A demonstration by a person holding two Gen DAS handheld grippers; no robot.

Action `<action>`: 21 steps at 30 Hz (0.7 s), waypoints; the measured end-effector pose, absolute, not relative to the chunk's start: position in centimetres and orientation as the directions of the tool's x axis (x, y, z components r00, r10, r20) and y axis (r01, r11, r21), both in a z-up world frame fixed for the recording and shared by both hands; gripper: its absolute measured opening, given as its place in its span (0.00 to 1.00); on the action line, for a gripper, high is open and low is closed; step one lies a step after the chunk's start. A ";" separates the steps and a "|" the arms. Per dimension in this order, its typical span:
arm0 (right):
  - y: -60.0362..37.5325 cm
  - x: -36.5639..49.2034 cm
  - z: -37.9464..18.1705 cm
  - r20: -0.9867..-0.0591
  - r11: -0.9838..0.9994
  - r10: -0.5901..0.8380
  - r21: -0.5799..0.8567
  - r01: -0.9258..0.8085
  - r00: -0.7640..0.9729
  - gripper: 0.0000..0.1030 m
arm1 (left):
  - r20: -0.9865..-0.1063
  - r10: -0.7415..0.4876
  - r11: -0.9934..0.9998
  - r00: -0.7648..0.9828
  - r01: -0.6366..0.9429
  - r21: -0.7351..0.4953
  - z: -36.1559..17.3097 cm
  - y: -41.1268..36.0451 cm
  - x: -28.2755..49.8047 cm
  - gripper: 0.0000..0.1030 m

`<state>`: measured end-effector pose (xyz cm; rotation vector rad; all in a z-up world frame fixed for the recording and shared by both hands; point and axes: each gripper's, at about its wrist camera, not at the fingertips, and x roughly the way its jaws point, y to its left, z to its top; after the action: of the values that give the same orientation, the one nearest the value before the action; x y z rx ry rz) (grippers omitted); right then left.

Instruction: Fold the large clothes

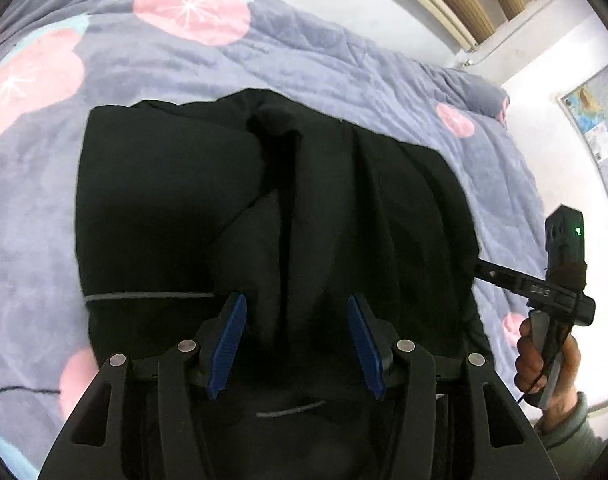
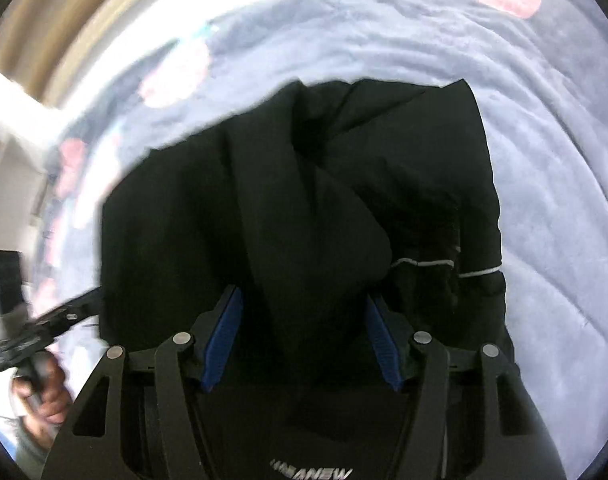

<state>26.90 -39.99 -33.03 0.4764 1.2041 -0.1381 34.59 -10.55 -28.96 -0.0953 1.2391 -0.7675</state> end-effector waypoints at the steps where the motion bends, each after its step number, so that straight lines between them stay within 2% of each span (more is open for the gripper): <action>1: -39.8 26.9 -33.1 -0.916 0.889 0.160 0.296 0.348 0.369 0.18 | -0.821 -0.558 0.752 0.116 0.488 -0.443 -29.5 -11.0 34.7 0.53; 4: -38.8 26.6 -31.0 -0.903 0.903 0.113 0.267 0.336 0.414 0.11 | -0.832 -0.540 0.756 0.125 0.506 -0.414 -30.4 -11.6 34.9 0.50; 5: -38.8 26.3 -29.9 -0.900 0.907 0.087 0.249 0.339 0.428 0.10 | -0.831 -0.539 0.756 0.135 0.513 -0.407 -30.3 -11.7 34.9 0.45; 6: -39.1 25.9 -28.2 -0.889 0.906 0.066 0.245 0.347 0.454 0.09 | -0.833 -0.535 0.756 0.139 0.519 -0.399 -30.1 -11.7 34.8 0.33; 7: -39.5 25.5 -27.2 -0.879 0.902 0.060 0.251 0.351 0.473 0.09 | -0.830 -0.543 0.747 0.126 0.525 -0.409 -30.0 -11.6 34.6 0.30; 10: -40.2 25.2 -26.9 -0.886 0.901 0.045 0.235 0.364 0.462 0.09 | -0.802 -0.590 0.717 0.090 0.516 -0.469 -30.0 -11.0 34.2 0.29; 13: -40.6 25.9 -30.7 -0.923 0.895 0.045 0.207 0.395 0.383 0.09 | -0.814 -0.576 0.724 0.079 0.511 -0.463 -31.2 -11.1 33.7 0.29; 17: -42.0 25.3 -35.9 -0.942 0.872 0.085 0.228 0.433 0.325 0.19 | -0.793 -0.609 0.721 0.032 0.440 -0.536 -33.9 -10.1 34.4 0.32; 18: -42.2 25.2 -36.0 -0.937 0.861 0.098 0.248 0.444 0.335 0.20 | -0.789 -0.614 0.717 0.028 0.436 -0.543 -33.8 -10.0 34.5 0.32; 21: -42.2 24.7 -34.9 -0.935 0.864 0.122 0.265 0.428 0.333 0.32 | -0.816 -0.577 0.727 0.048 0.485 -0.486 -32.5 -10.4 34.0 0.36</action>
<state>24.71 -42.16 -34.85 0.5216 1.2299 -0.2123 34.01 -10.40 -32.49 -0.0860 1.2898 -0.8112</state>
